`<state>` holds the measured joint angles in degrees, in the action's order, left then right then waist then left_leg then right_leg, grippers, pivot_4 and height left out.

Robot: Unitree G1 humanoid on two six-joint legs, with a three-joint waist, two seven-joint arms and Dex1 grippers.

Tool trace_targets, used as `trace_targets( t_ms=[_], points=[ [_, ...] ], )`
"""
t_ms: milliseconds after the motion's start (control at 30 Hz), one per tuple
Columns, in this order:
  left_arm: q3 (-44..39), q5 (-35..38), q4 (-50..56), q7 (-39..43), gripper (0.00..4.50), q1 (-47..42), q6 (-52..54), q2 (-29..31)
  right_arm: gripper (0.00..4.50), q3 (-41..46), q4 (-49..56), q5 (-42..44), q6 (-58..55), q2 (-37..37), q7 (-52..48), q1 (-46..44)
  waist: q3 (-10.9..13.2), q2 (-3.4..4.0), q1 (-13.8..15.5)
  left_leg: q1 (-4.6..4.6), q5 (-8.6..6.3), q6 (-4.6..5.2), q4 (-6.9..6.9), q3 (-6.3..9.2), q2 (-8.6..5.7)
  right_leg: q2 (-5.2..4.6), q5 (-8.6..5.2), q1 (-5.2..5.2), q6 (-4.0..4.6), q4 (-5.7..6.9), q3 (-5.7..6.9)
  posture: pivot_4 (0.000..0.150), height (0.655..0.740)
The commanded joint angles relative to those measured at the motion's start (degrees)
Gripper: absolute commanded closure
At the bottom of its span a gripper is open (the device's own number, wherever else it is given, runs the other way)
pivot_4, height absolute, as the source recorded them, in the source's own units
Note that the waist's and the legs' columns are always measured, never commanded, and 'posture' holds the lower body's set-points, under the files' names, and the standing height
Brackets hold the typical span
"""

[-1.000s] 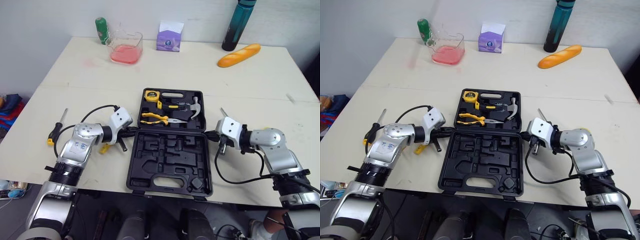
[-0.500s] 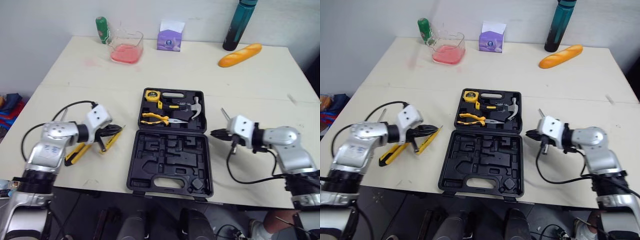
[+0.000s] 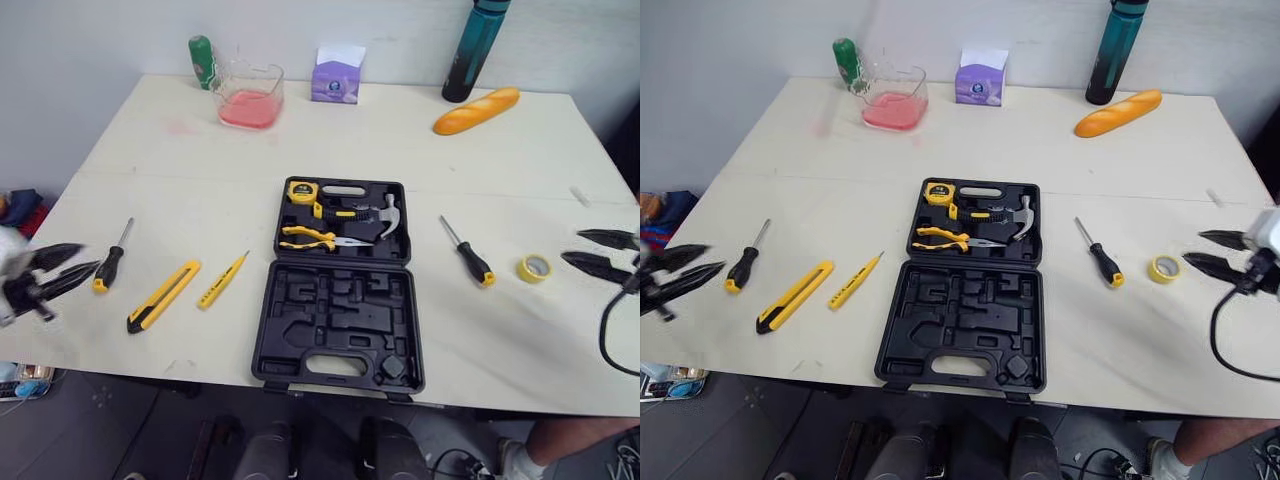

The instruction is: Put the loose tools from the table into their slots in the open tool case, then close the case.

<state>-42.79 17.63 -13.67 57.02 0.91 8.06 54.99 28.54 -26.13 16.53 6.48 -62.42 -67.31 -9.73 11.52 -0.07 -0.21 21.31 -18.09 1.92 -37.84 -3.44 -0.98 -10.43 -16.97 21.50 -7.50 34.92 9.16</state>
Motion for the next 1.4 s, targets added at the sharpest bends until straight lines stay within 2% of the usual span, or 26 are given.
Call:
trace_targets(
  t_ms=[33,67,100,233,367,633,833,967,1067,1133,1200,1333,1400],
  points=[
    [-11.1,0.5,-10.3,-5.0,0.73,2.1,-5.6,2.6,0.41,7.5,-9.5,-3.5,7.3,-3.3,9.0,2.9,0.0,-0.01,0.0,0.01,-0.02,0.02,0.01,-0.02,0.0,-0.01,0.0,0.01,0.0,-0.02,0.0,0.15,0.74],
    [-12.0,0.8,-11.8,-5.6,0.26,2.3,-6.5,2.8,0.0,7.7,-11.2,-4.1,8.6,-3.6,10.5,3.1,0.0,-0.01,-0.1,0.01,-0.07,0.04,0.01,-0.07,0.0,-0.02,0.0,0.02,0.0,-0.07,-0.01,0.15,0.74],
    [-13.0,-0.2,-15.2,-7.7,0.1,3.3,-8.2,3.4,0.0,9.4,-13.1,-2.8,7.7,-3.1,13.3,2.1,0.0,-0.01,-0.1,-0.01,-0.14,0.08,0.01,-0.12,0.0,-0.03,0.0,0.03,0.0,-0.09,-0.03,0.15,0.74],
    [-16.0,-2.6,-31.3,-17.0,0.1,5.9,-16.4,6.8,0.0,11.9,-16.9,-2.0,8.4,-2.1,18.4,2.7,0.0,0.0,-0.6,-0.15,-0.34,0.02,0.01,-0.19,0.02,-0.11,0.01,0.03,-0.01,-0.24,-0.13,0.15,0.74],
    [-15.4,-1.4,-39.4,-18.1,0.1,6.6,-18.3,9.3,0.0,12.3,-17.7,-3.0,8.9,-1.8,22.3,4.8,0.0,0.0,-1.4,-0.14,-0.5,-0.21,0.02,-0.21,0.15,-0.08,-0.01,0.07,0.02,-0.19,-0.1,0.15,0.74],
    [-12.9,0.6,-44.3,-16.3,0.1,4.8,-20.4,10.7,0.0,11.2,-15.6,-3.7,7.8,-0.8,27.0,8.5,0.0,-0.02,-1.4,-0.15,-0.54,-0.18,0.01,-0.28,0.15,-0.1,-0.01,0.06,0.02,-0.09,-0.13,0.15,0.74],
    [-10.8,1.7,-45.5,-12.6,0.1,2.4,-23.0,11.2,0.0,9.8,-15.0,-2.8,9.0,-0.2,23.4,9.2,0.0,-0.02,-1.5,-0.16,-0.51,-0.13,0.01,-0.29,0.16,-0.08,-0.01,0.07,0.02,-0.05,-0.14,0.15,0.74],
    [-10.1,2.4,-45.3,-11.4,0.1,1.4,-24.2,11.1,0.0,9.4,-13.3,0.1,8.7,1.1,18.4,8.2,0.0,-0.02,-1.7,-0.18,-0.49,-0.03,0.01,-0.32,0.18,-0.05,-0.01,0.06,0.02,-0.03,-0.15,0.15,0.74],
    [-8.7,2.9,-43.0,-8.8,0.1,0.8,-22.4,10.6,0.0,8.3,-6.4,5.9,2.9,3.7,11.0,8.3,0.0,-0.02,-1.8,-0.19,-0.46,0.02,0.01,-0.34,0.2,-0.03,-0.01,0.06,0.02,0.01,-0.15,0.15,0.74],
    [-7.7,3.7,-40.0,-6.7,0.1,0.5,-20.3,10.1,0.0,7.5,-2.1,7.6,-0.1,4.8,10.0,7.9,0.0,-0.02,-1.6,-0.2,-0.46,0.03,0.01,-0.34,0.22,-0.01,-0.01,0.05,0.02,0.03,-0.16,0.15,0.74],
    [-6.6,4.8,-33.7,-6.2,0.1,0.9,-16.8,8.9,0.0,6.0,4.5,11.6,-4.4,6.2,6.5,7.9,0.0,-0.01,-1.5,-0.19,-0.46,0.03,-0.02,-0.34,0.22,-0.03,-0.01,0.06,0.02,0.06,-0.17,0.15,0.74],
    [-7.6,7.6,-22.8,-9.5,0.1,1.5,-7.9,6.4,0.0,3.7,12.0,13.7,-7.0,7.7,3.8,8.0,0.0,-0.02,-1.3,-0.16,-0.47,0.03,-0.03,-0.3,0.23,-0.04,-0.01,0.05,0.02,0.03,-0.18,0.15,0.74],
    [-6.6,10.5,-12.9,-10.7,0.1,2.8,2.3,5.2,0.0,1.6,16.2,15.6,-8.5,9.8,4.2,5.3,0.0,-0.05,-1.2,-0.14,-0.47,0.03,-0.03,-0.28,0.22,-0.02,-0.01,0.05,0.02,0.02,-0.17,0.15,0.74]
  ],
)
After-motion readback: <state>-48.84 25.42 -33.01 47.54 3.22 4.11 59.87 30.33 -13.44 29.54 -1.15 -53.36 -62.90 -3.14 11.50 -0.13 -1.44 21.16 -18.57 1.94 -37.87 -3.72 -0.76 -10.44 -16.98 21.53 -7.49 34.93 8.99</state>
